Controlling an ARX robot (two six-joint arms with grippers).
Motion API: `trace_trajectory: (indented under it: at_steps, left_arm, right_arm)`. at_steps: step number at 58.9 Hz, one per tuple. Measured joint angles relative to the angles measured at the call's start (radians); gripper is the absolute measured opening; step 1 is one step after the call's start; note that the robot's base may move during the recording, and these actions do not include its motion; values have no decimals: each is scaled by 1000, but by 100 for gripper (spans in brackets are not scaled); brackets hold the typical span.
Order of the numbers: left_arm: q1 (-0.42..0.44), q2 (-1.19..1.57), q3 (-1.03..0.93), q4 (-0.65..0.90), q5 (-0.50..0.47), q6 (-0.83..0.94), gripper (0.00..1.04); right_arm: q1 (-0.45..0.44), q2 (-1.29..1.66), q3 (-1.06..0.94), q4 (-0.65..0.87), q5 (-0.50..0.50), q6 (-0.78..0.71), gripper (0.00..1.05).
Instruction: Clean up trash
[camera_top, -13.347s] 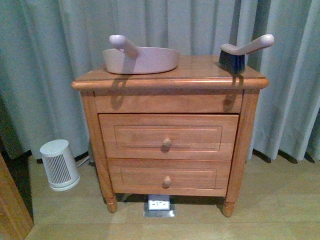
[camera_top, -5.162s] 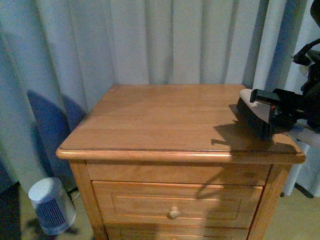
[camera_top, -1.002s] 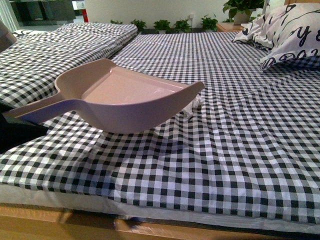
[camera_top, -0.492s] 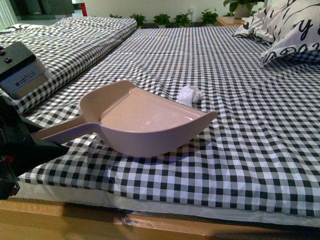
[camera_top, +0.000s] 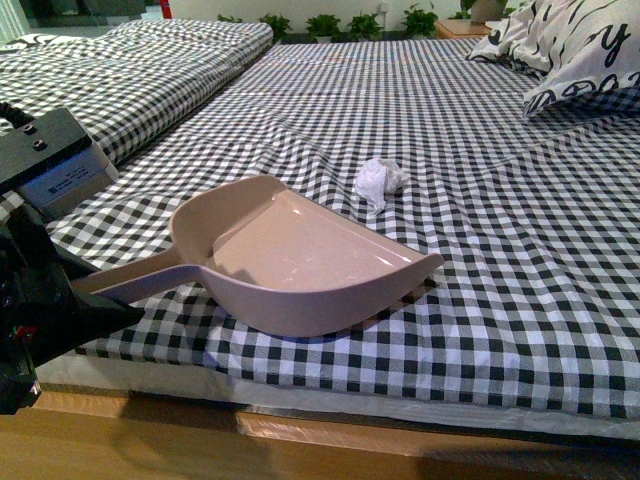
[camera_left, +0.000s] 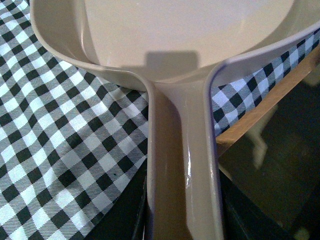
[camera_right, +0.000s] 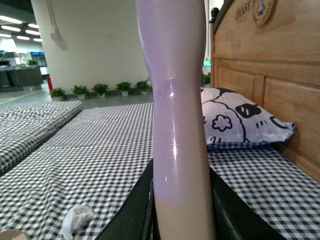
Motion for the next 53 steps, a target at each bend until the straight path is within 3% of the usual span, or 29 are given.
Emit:
trace_trajectory:
  at_steps: [20,24,29,39,53]
  left_arm:
    - [0,6,2,-2,-1,14,27]
    - [0,6,2,-2,-3,15,27]
    - [0,6,3,-2,-2,16,27]
    - [0,7,3,-2,0,17,27]
    - [0,7,3,-2,0,19,27]
  right_arm:
    - [0,3,5,-19,8,-5,21]
    - [-47,95,156,-396,-40,-31,21]
    - [-105,238,289,-561,-145,-60,21]
    - [-167,607,466,-489,-305,-82,21]
    - [-179,1020,747,-500,-351,-148,21]
